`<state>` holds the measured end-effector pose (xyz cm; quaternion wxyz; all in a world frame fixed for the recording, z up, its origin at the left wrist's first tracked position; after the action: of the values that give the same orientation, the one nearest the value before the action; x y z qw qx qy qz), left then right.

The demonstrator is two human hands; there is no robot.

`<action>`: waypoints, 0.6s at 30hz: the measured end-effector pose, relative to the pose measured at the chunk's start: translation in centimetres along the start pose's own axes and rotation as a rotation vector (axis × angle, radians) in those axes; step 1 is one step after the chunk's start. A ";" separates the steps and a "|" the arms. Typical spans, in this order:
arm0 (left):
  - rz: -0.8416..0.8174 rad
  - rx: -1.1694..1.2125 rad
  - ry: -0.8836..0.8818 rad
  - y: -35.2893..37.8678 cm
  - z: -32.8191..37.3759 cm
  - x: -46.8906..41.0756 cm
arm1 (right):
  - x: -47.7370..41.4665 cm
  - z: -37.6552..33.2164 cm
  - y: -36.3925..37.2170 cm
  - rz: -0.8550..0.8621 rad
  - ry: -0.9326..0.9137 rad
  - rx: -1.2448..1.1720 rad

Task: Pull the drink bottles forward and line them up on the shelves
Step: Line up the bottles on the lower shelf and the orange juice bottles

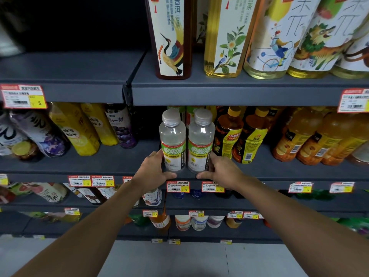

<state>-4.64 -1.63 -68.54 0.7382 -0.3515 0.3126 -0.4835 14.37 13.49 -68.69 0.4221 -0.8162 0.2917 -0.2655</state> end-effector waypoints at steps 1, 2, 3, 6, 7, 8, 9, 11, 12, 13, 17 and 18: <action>-0.012 -0.007 0.000 0.0 0.0 0.0 | 0.1 0.0 -0.1 -0.009 0.013 0.000; -0.022 -0.016 -0.004 -0.1 -0.1 0.0 | 0.2 -0.1 -0.1 -0.020 0.028 -0.003; -0.024 -0.023 -0.010 -0.2 -0.1 0.1 | 0.3 0.0 -0.2 -0.030 0.042 -0.009; 0.028 -0.016 -0.061 -0.6 0.0 0.8 | 1.0 0.2 -0.5 -0.023 0.065 -0.075; 0.060 -0.010 -0.072 -0.6 0.1 1.2 | 1.4 0.4 -0.6 -0.002 0.076 -0.119; 0.103 -0.006 -0.072 -0.7 0.4 1.9 | 1.9 0.7 -0.8 0.025 0.090 -0.162; 0.156 -0.008 -0.067 -0.8 0.8 2.6 | 2.6 1.1 -1.0 0.059 0.105 -0.194; 0.282 -0.022 -0.077 -1.0 1.9 4.1 | 4.0 2.0 -1.5 0.127 0.131 -0.214; 0.350 -0.023 -0.085 -0.9 2.6 4.8 | 4.7 2.5 -1.9 0.150 0.145 -0.210; 0.411 -0.018 -0.086 -0.8 3.5 5.5 | 5.2 3.0 -2.3 0.169 0.162 -0.203; 0.440 -0.074 0.078 1.6 8.2 6.7 | 7.1 5.2 -3.8 0.226 0.187 -0.135; 0.427 -0.114 0.189 2.7 9.8 6.6 | 7.4 5.8 -4.0 0.231 0.182 -0.131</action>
<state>6.73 -4.88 -66.08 0.7701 -0.2716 0.4744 -0.3289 24.45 13.30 -66.81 0.3676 -0.7756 0.4373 -0.2686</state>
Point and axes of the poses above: each hand's wrist, its own x-axis away from the middle knuckle, its own y-axis out of the palm, z = x × y, the point moved 5 cm from there along -x, towards the middle knuckle, and after that the axes turned 13 degrees about y, right-handed, at the moved point
